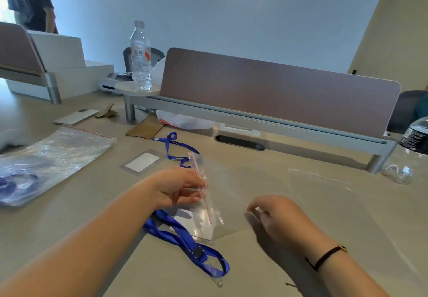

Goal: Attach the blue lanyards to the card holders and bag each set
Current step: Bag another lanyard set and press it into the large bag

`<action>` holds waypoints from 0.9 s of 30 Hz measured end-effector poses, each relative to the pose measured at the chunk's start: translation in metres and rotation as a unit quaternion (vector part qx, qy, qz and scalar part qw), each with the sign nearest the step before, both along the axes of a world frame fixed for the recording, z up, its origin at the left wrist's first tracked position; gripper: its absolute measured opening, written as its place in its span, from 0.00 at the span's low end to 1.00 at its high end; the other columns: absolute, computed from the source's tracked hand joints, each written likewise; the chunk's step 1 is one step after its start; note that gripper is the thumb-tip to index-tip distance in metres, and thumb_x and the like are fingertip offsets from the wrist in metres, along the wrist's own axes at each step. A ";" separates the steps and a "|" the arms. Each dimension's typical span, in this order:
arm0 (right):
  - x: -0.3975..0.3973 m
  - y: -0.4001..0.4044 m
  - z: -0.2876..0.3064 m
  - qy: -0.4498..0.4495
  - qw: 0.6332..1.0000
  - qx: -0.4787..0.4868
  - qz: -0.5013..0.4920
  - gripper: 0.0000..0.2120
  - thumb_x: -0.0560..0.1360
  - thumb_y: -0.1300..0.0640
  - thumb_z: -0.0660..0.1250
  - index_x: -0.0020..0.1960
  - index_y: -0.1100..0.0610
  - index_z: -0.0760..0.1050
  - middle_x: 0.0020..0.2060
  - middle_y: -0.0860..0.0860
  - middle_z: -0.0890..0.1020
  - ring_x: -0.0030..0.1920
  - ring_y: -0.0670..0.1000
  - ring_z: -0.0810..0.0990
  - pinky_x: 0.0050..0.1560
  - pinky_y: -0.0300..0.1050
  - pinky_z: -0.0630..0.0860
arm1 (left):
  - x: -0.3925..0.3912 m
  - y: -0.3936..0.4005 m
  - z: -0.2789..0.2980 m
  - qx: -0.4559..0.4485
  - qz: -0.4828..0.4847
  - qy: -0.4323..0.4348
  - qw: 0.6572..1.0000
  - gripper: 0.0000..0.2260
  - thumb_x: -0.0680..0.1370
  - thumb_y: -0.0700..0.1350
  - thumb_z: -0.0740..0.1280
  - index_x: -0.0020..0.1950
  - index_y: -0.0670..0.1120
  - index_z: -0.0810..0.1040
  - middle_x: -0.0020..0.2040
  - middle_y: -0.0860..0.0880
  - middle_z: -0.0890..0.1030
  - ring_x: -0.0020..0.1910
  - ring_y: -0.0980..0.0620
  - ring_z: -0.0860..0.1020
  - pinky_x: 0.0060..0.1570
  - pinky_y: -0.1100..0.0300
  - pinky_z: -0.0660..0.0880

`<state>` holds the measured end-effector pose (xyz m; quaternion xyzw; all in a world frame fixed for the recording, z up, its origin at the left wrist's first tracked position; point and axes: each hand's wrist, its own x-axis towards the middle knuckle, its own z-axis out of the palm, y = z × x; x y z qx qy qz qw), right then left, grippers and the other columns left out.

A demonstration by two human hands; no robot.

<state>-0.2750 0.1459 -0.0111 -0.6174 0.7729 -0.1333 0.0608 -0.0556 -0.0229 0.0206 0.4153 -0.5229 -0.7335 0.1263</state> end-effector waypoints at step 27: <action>0.065 -0.017 -0.016 -0.222 0.955 -0.193 0.023 0.13 0.78 0.47 0.69 0.61 0.45 0.81 0.47 0.38 0.81 0.48 0.40 0.79 0.47 0.33 0.77 | -0.011 0.051 -0.009 -0.134 -0.021 0.006 0.991 0.10 0.78 0.44 0.71 0.56 0.39 0.80 0.49 0.40 0.86 0.48 0.43 0.86 0.50 0.52 0.83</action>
